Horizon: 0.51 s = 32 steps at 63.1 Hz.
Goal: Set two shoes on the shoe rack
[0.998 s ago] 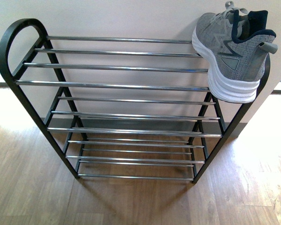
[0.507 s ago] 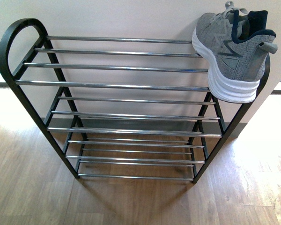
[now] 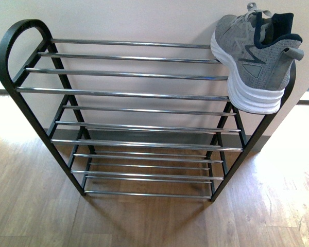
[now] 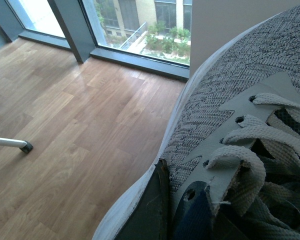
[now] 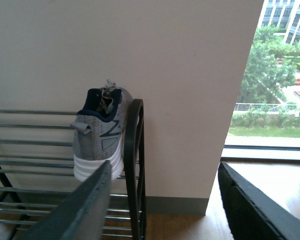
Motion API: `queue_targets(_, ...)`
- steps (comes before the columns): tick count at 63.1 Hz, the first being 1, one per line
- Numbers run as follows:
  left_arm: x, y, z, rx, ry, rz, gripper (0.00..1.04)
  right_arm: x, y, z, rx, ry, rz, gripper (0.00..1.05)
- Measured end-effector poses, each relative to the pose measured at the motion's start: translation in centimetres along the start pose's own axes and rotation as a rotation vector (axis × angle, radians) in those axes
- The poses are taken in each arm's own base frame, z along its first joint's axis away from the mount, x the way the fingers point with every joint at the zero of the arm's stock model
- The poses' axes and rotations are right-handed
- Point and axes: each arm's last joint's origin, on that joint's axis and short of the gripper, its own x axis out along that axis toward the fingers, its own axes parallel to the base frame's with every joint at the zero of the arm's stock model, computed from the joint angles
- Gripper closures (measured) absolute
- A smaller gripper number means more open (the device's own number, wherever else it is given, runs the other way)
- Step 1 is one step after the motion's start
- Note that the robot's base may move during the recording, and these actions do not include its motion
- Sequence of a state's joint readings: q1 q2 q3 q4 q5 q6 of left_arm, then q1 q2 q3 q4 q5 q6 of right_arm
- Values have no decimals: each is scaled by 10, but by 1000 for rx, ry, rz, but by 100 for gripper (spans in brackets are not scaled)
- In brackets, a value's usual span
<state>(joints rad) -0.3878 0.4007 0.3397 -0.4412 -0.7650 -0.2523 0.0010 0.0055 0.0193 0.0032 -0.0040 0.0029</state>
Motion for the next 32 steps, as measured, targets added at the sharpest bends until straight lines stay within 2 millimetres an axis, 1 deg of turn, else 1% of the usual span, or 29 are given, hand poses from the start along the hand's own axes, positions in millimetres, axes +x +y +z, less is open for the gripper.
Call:
queue_targets(10,0,0,0,-1,-1,-2,104,0,0,0,0,0,-1,10)
queue_targets(12,0,0,0,-1,1,-7,104,0,0,0,0,0,-6,8)
queue_targets(15,0,0,0,0,4,-14,104,0,0,0,0,2,-8,9)
queue_targets(20,0,-2,-1,-11,14,-13,104,0,0,0,0,1,-10,9)
queue_targets(25,5,-6,2,-106,28,22,104,0,0,0,0,1,-7,9)
queue_targets(29,13,-13,15,-198,43,16,104,0,0,0,0,1,-6,9)
queue_targets(32,22,-22,31,-278,62,-20,104,0,0,0,0,1,-6,9)
